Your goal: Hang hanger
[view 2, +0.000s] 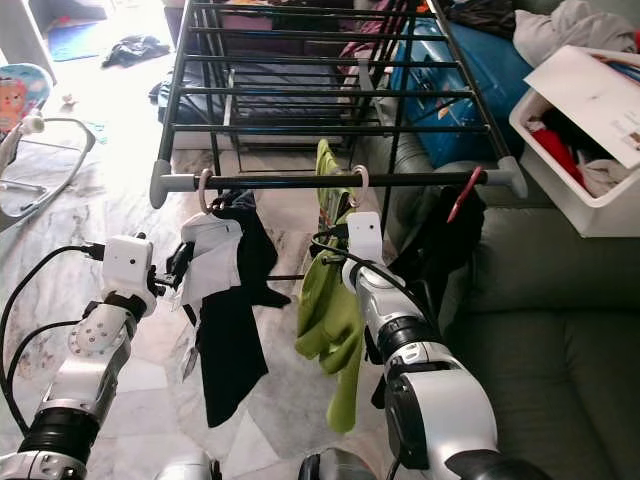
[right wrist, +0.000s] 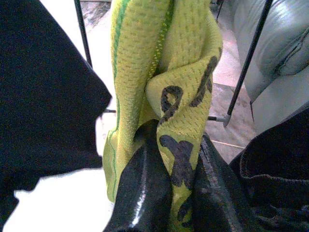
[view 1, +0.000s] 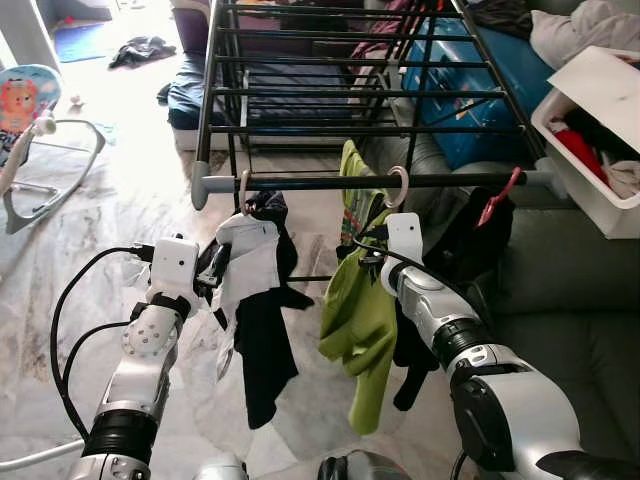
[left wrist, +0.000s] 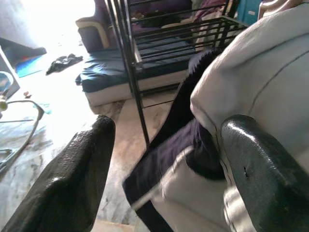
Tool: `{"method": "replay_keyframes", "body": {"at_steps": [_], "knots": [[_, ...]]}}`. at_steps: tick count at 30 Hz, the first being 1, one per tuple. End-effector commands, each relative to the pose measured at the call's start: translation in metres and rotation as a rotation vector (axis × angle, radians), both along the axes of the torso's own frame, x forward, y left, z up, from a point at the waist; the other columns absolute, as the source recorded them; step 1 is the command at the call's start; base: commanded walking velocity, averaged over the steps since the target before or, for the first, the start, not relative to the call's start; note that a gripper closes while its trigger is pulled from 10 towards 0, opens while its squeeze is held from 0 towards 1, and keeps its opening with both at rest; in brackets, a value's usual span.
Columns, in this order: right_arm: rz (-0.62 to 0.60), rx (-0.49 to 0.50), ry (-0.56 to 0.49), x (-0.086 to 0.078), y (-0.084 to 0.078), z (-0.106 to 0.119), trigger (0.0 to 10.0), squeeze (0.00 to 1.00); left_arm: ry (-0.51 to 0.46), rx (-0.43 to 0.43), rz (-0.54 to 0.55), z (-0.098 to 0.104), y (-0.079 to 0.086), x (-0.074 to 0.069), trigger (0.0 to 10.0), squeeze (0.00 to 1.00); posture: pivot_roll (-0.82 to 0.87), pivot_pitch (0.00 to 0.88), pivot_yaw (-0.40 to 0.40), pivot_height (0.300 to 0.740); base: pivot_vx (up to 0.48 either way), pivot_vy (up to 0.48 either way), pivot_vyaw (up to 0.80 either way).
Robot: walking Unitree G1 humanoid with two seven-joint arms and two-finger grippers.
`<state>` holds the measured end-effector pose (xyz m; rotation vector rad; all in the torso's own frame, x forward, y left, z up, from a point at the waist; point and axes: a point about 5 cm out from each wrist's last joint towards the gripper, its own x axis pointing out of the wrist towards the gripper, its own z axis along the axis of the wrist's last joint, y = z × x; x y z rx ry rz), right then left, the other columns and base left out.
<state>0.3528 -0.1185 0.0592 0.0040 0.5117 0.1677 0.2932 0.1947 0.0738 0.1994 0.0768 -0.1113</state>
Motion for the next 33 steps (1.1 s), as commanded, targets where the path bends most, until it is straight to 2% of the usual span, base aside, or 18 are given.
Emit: {"method": "replay_keyframes", "body": {"at_steps": [1, 4, 10, 12, 13, 14, 16, 19, 22, 26, 28, 33], "knots": [[-0.001, -0.005, 0.037, -0.004, -0.001, -0.008, 10.0, 1.0, 0.004, 0.015, 0.012, 0.002, 0.004, 0.0, 10.0, 0.0, 0.03, 0.074, -0.081, 0.74, 0.0, 0.0, 0.0], [-0.001, -0.039, 0.03, -0.007, -0.005, -0.011, 10.0, 1.0, 0.009, 0.018, 0.013, 0.001, 0.004, 0.0, 10.0, 0.0, 0.03, 0.073, -0.08, 0.74, 0.0, 0.0, 0.0], [-0.011, -0.109, -0.053, -0.009, -0.014, -0.011, 10.0, 1.0, 0.024, 0.016, 0.014, 0.0, 0.002, 0.0, 10.0, 0.0, 0.02, 0.06, -0.074, 0.74, 0.0, 0.0, 0.0], [-0.047, -0.1, -0.092, -0.009, -0.02, -0.009, 10.0, 1.0, 0.032, 0.022, 0.015, -0.002, 0.001, -0.001, 10.0, 0.0, 0.01, 0.055, -0.071, 0.74, 0.0, 0.0, 0.0], [-0.087, -0.049, -0.126, -0.009, -0.023, -0.006, 10.0, 1.0, 0.04, 0.035, 0.003, -0.004, 0.0, -0.002, 10.0, 0.0, 0.01, 0.048, -0.066, 0.74, 0.0, 0.0, 0.0], [-0.088, -0.041, -0.142, -0.009, -0.024, -0.005, 10.0, 1.0, 0.04, 0.049, -0.007, -0.005, -0.002, -0.003, 10.0, 0.0, 0.01, 0.048, -0.065, 0.74, 0.0, 0.0, 0.0], [-0.076, -0.071, -0.21, -0.011, -0.027, 0.001, 10.0, 1.0, 0.036, 0.068, -0.016, -0.006, -0.002, -0.007, 10.0, 0.0, 0.0, 0.054, -0.062, 0.74, 0.0, 0.0, 0.0], [-0.083, -0.066, -0.256, -0.015, -0.03, 0.003, 10.0, 1.0, 0.042, 0.058, -0.013, -0.009, -0.002, -0.01, 10.0, 0.0, 0.0, 0.052, -0.062, 0.74, 0.0, 0.0, 0.0], [-0.083, -0.049, -0.333, -0.028, -0.034, 0.004, 10.0, 1.0, 0.052, 0.06, 0.002, -0.013, -0.002, -0.013, 10.0, 0.0, -0.01, 0.054, -0.066, 0.74, 0.0, 0.0, 0.0], [-0.077, -0.029, -0.374, -0.042, -0.037, 0.003, 10.0, 1.0, 0.051, 0.061, 0.006, -0.013, 0.0, -0.015, 10.0, 0.0, -0.01, 0.053, -0.067, 0.74, 0.0, 0.0, 0.0], [-0.078, -0.006, -0.409, -0.053, -0.04, 0.005, 10.0, 1.0, 0.052, 0.067, 0.011, -0.014, 0.003, -0.02, 10.0, 0.0, -0.02, 0.052, -0.066, 0.74, 0.0, 0.0, 0.0], [-0.09, 0.021, -0.449, -0.069, -0.047, 0.012, 10.0, 1.0, 0.06, 0.067, 0.03, -0.016, 0.008, -0.029, 10.0, 0.0, -0.02, 0.051, -0.067, 0.74, 0.0, 0.0, 0.0]]}}
